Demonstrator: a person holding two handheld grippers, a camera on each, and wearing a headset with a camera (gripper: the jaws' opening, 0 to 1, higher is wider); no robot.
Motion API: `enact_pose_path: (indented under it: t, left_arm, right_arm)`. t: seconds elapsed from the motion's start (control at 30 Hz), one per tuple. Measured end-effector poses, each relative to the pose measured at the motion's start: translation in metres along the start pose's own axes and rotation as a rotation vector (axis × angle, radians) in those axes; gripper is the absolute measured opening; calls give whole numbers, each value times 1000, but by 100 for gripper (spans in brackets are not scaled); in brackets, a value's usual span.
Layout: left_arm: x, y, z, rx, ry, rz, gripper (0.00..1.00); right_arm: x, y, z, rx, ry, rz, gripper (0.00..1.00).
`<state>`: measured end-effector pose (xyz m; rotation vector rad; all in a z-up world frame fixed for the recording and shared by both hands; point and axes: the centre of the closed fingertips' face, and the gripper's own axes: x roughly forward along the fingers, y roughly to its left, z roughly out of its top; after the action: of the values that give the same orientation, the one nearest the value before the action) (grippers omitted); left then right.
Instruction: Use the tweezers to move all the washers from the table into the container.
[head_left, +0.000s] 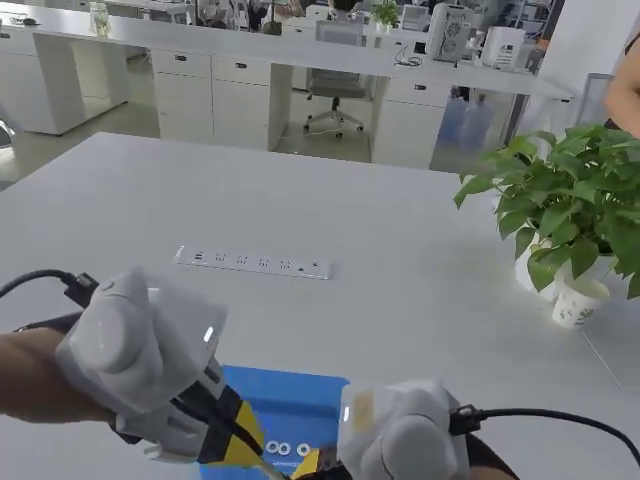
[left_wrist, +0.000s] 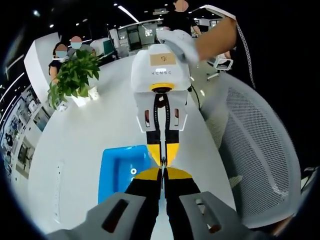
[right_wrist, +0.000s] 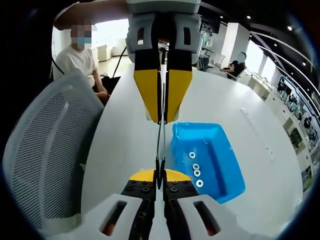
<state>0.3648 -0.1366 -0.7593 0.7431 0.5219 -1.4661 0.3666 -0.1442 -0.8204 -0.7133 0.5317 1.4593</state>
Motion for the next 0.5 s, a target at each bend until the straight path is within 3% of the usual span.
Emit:
enact_pose_path:
  t: [0.5]
  left_arm:
    - [16,-29,-21,-13,14,-11,5]
  right_arm:
    - [14,28,-16,23,20,39,4]
